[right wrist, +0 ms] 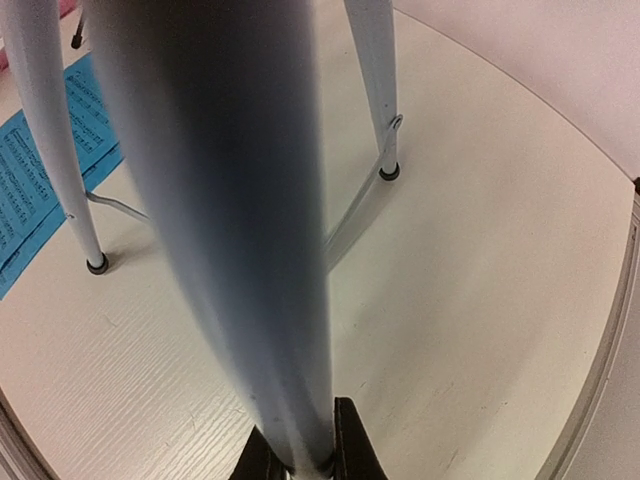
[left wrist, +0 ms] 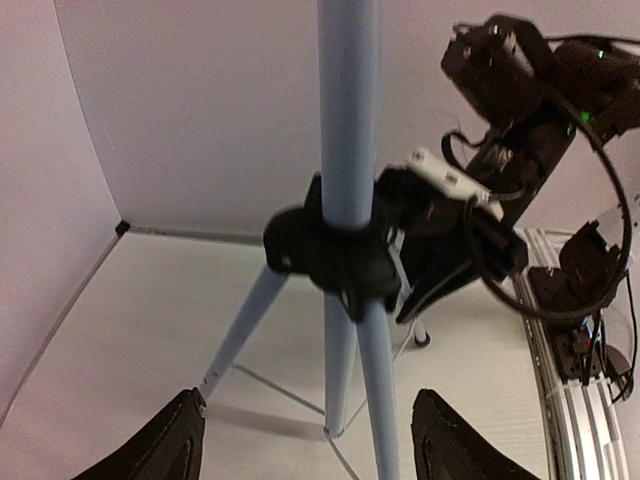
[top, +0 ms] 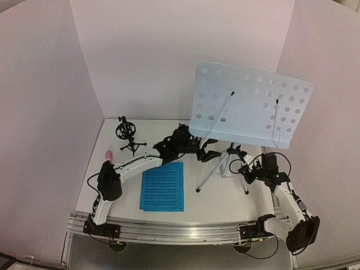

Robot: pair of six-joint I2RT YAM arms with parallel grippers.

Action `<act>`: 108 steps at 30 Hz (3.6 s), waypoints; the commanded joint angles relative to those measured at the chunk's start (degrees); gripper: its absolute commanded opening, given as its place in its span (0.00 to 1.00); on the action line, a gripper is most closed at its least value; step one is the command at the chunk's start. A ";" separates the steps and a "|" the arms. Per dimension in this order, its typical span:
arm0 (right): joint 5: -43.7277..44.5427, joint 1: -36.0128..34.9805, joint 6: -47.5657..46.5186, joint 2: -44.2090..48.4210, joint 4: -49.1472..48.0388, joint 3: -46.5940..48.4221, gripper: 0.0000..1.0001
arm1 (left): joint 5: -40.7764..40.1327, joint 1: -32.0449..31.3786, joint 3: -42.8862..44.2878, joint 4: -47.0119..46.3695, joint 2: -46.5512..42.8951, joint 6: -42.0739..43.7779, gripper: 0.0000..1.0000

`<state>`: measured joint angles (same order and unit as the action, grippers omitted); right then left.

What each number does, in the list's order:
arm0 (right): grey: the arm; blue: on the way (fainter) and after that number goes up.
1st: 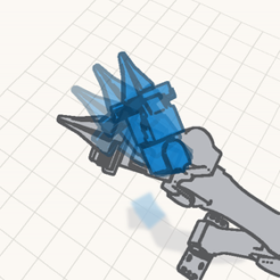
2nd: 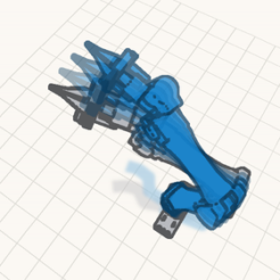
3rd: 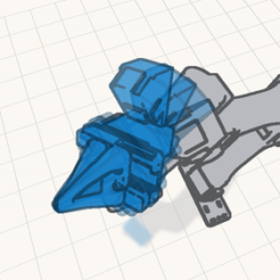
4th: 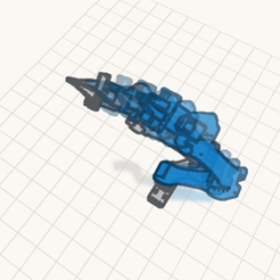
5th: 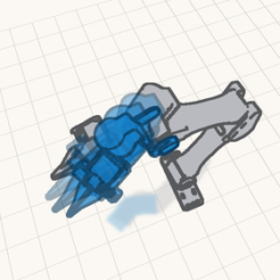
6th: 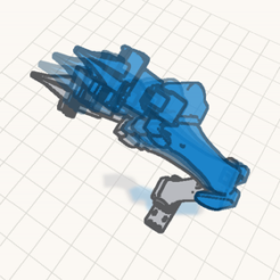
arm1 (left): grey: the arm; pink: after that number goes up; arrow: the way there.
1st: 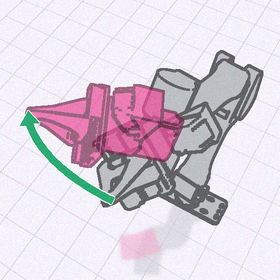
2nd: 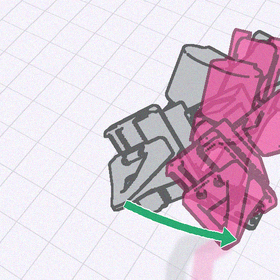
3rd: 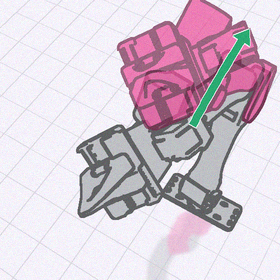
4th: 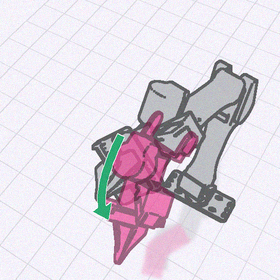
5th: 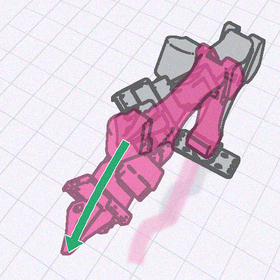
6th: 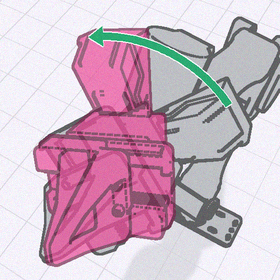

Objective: Set up the instrument practice props

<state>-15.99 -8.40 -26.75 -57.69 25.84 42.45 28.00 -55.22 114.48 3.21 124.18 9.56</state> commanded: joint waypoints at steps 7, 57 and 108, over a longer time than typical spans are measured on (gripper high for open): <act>1.95 0.91 2.55 -1.24 -1.13 -0.39 0.00 | 4.64 -0.86 10.94 -20.72 8.17 -17.04 0.78; -0.93 0.77 2.05 -4.21 -1.04 -0.76 0.00 | -0.35 -2.17 29.78 -22.46 16.49 -18.08 0.00; -40.67 18.33 23.16 -15.38 3.28 15.21 0.96 | 3.47 -1.11 25.37 -27.71 16.20 -22.85 0.00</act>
<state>-52.93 8.83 -1.17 -68.30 30.61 56.54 30.40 -56.29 137.21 -20.83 143.55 -8.05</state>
